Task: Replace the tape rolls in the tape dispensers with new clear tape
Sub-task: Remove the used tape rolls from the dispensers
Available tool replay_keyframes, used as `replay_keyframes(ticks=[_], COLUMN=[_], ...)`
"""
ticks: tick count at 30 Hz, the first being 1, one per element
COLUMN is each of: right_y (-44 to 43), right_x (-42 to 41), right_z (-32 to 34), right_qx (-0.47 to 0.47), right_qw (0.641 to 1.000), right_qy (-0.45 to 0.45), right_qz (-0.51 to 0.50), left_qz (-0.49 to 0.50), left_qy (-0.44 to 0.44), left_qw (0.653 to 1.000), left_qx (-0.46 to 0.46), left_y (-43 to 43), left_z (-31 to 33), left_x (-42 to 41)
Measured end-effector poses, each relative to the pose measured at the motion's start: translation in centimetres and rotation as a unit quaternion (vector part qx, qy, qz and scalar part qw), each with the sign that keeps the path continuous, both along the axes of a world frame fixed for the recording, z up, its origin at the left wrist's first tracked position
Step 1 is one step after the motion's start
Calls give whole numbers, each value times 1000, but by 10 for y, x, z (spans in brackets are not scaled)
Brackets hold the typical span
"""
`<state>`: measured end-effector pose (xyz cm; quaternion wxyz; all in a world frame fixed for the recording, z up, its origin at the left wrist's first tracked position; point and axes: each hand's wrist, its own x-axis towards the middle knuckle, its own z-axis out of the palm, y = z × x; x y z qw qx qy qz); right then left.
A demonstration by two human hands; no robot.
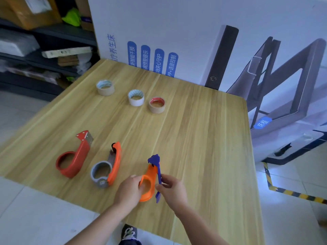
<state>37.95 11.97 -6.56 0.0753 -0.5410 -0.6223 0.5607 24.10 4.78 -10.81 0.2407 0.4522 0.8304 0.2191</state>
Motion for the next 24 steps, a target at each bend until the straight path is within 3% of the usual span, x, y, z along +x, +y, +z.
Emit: replay_keyframes(ticks=[8,14,20,24], right_y=[-10,-2,-1,-18], right_x=[1,-20,-81,-136], right_z=[-14,9,45,69], right_qx=[34,173,282,338], right_qw=[993,968,910,866], right_qy=[-100,-155,-177,-167], right_qz=[47,92,249,329], left_qz=[-38,-74,-46,6], left_qy=[47,170,296,333], left_qw=[997,980,948,934], left_qx=[-47,-66,-108,-128], left_y=[-3,-11,-42,-78], left_z=[3,40,88,113], left_x=[1,-31,-84,-131])
